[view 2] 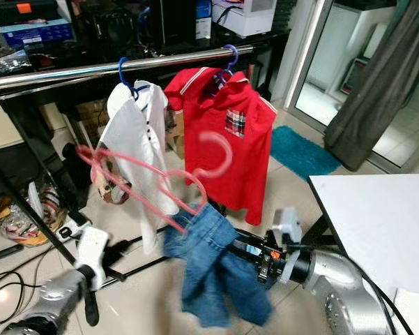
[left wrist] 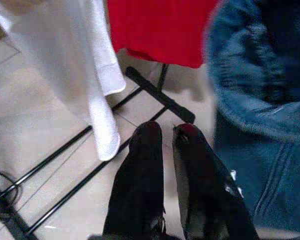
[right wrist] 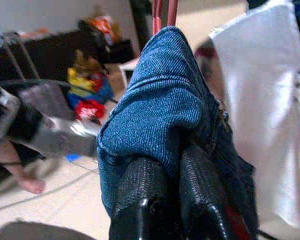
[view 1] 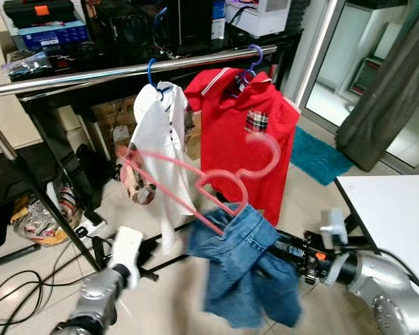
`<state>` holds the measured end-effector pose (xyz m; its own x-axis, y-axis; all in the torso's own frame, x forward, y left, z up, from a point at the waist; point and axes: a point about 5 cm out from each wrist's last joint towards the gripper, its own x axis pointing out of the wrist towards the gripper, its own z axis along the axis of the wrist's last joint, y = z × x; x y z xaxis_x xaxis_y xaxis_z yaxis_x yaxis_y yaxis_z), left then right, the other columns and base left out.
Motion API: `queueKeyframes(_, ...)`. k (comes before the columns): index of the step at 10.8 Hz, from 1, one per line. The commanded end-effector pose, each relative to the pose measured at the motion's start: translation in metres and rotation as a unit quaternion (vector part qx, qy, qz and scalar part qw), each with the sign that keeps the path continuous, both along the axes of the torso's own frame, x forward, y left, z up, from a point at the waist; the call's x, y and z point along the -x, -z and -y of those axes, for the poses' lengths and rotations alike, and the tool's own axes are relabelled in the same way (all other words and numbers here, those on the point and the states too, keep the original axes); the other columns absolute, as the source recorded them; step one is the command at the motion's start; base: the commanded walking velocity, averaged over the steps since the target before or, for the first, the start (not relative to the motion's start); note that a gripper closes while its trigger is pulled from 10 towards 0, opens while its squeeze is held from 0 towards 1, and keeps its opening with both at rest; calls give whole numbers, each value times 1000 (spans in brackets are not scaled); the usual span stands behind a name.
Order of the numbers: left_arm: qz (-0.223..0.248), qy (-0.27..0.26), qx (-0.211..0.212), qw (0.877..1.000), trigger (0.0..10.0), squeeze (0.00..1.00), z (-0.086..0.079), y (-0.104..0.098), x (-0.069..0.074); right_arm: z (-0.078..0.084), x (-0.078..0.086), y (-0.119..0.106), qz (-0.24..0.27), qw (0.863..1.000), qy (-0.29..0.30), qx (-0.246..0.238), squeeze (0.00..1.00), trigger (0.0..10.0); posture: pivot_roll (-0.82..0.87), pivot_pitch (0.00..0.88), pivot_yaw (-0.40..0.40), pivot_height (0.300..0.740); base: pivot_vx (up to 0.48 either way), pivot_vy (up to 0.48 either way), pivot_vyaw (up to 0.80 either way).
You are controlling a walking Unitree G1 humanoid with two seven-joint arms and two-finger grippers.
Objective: Hang hanger
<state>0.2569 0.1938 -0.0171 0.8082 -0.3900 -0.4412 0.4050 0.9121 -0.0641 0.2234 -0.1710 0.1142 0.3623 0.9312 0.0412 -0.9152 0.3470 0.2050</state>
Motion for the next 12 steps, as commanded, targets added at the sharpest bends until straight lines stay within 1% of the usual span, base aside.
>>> queueKeyframes(1, 1, 19, 10, 1000, 10000, 1000, 4, 0, 2, 3, 3, -8, 7, 1000, -8, -14, 0, 10000, 7, 37, -3, 740, 0, 0, 0)
queueKeyframes(2, 5, 48, 52, 997, 10000, 1000, 15, -2, 1, 4, 7, -14, -2, 999, -12, -33, 0, 10000, 4, 38, -3, 740, 0, 0, 0)
queueKeyframes(3, 8, 74, 67, 995, 10000, 1000, 22, -4, 0, 2, 8, -20, -3, 998, -11, -55, 0, 10000, 2, 37, 0, 740, 0, 0, 0)
queueKeyframes(4, 9, 79, 66, 995, 10000, 1000, 23, -4, 0, 1, 8, -22, -4, 998, -13, -60, 0, 10000, 3, 36, 1, 740, 0, 0, 0)
queueKeyframes(6, 18, 56, 73, 996, 10000, 1000, 17, -8, -5, -1, 9, -26, -13, 997, -21, -77, 0, 10000, 7, 32, 1, 740, 0, 0, 0)
queueKeyframes(7, 17, 46, 84, 995, 10000, 1000, 15, -9, -5, -1, 10, -28, -16, 996, -25, -81, 0, 10000, 9, 31, 2, 740, 0, 0, 0)
queueKeyframes(8, 14, 19, 106, 994, 10000, 1000, 11, -10, -9, -3, 10, -31, -17, 996, -31, -88, 0, 10000, 13, 29, 1, 740, 0, 0, 0)
queueKeyframes(9, -15, -54, 155, 986, 10000, 1000, 6, -10, -15, -4, 9, -31, -17, 995, -34, -87, 0, 10000, 13, 29, 0, 740, 0, 0, 0)
queueKeyframes(10, -42, -31, 240, 969, 10000, 1000, 11, -11, -14, -6, 10, -29, -19, 996, -37, -85, 0, 10000, 13, 29, 0, 740, 0, 0, 0)
queueKeyframes(11, -55, 20, 225, 973, 10000, 925, 16, -8, -8, -8, 12, -27, -21, 995, -41, -83, 0, 10000, 14, 29, 1, 740, 0, 0, 0)
queueKeyframes(12, -63, 46, 199, 977, 10000, 945, 18, -5, -4, -9, 13, -27, -23, 995, -43, -83, 0, 10000, 12, 28, 2, 740, 0, 0, 0)
